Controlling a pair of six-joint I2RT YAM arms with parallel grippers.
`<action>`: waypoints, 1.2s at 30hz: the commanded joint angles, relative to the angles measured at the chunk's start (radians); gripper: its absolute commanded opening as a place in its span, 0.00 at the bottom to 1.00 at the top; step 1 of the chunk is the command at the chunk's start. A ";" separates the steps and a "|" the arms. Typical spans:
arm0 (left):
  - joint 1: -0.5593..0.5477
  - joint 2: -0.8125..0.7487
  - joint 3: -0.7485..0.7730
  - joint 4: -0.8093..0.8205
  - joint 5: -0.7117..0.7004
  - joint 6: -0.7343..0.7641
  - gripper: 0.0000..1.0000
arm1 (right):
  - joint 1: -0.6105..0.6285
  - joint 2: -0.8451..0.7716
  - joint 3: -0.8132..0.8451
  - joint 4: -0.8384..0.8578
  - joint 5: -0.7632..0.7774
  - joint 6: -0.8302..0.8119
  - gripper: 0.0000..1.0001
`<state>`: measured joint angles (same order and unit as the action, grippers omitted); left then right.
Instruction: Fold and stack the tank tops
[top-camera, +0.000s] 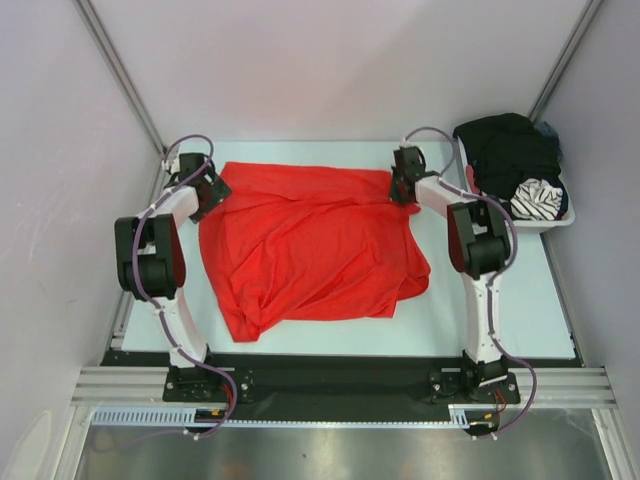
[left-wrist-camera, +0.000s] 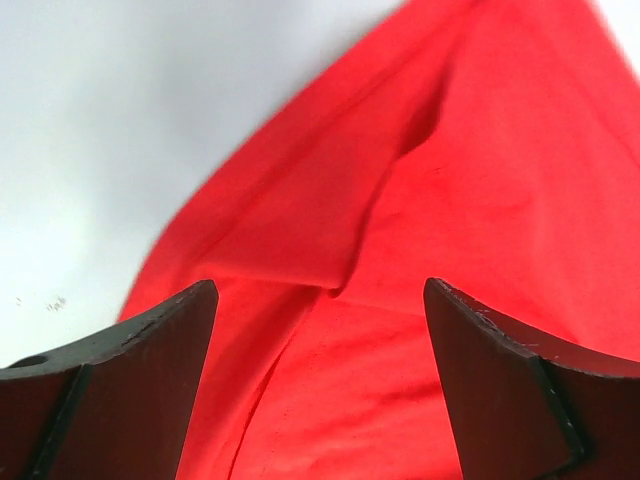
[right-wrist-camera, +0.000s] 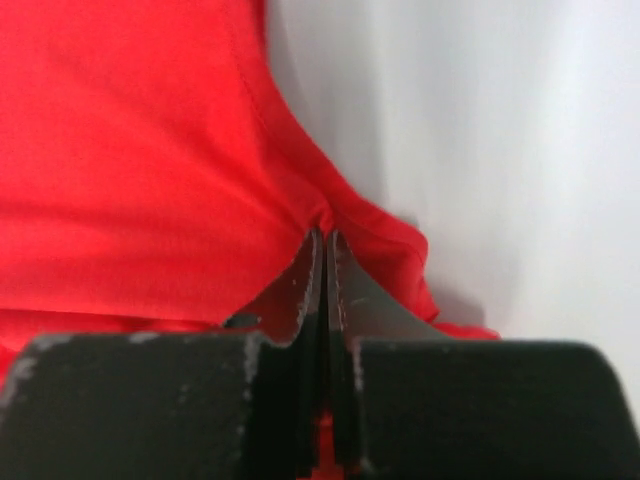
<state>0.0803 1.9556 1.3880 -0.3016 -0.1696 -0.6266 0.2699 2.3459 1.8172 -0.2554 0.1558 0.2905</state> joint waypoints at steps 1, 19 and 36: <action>-0.045 -0.089 -0.015 0.018 0.002 0.031 0.90 | 0.011 -0.190 -0.287 -0.023 0.033 -0.001 0.00; -0.205 -0.268 -0.362 0.085 -0.018 0.031 0.82 | 0.046 -0.675 -0.886 0.028 0.057 0.090 0.03; -0.220 -0.372 -0.562 0.107 0.134 -0.068 0.00 | 0.009 -0.772 -0.927 -0.021 0.037 0.127 0.00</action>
<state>-0.1268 1.7046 0.9249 -0.2028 -0.1112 -0.6132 0.3054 1.6428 0.9096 -0.2302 0.1749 0.3985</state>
